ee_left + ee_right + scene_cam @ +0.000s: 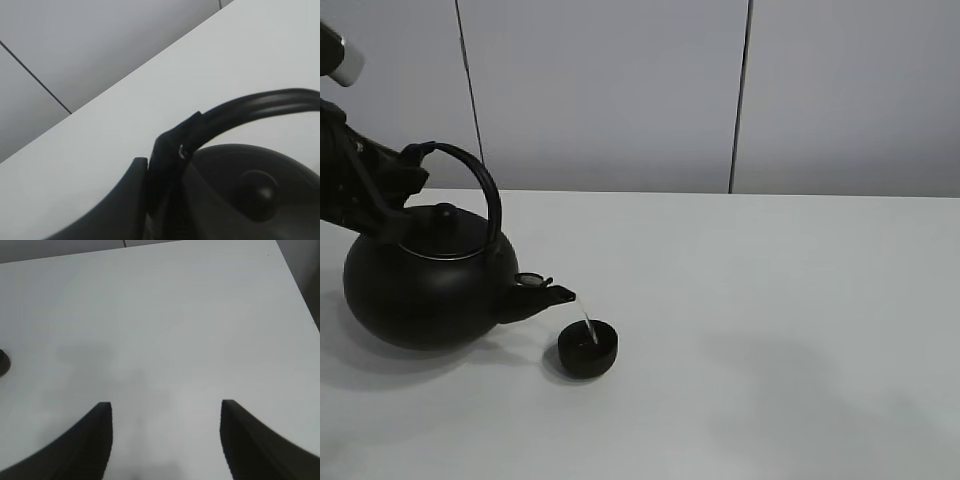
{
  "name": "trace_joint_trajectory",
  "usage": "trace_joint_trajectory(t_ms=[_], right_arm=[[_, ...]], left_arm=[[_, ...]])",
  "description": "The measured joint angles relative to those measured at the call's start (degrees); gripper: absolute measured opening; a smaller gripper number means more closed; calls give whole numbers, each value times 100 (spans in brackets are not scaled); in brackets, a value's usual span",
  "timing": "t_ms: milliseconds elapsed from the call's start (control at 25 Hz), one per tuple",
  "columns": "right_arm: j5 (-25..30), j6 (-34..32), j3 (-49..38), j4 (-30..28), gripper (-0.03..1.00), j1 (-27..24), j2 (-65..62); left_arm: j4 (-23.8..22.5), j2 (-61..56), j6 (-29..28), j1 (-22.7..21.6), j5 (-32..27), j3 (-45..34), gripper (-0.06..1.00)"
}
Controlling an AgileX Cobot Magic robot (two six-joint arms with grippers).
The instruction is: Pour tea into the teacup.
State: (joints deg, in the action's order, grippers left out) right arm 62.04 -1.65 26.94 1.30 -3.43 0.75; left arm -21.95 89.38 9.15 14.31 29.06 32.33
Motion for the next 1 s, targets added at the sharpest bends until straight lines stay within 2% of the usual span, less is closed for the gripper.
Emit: trace_joint_trajectory(t_ms=[1000], right_arm=[[-6, 0, 0, 0, 43, 0, 0]], left_arm=[[11, 0, 171, 0, -43, 0, 12]])
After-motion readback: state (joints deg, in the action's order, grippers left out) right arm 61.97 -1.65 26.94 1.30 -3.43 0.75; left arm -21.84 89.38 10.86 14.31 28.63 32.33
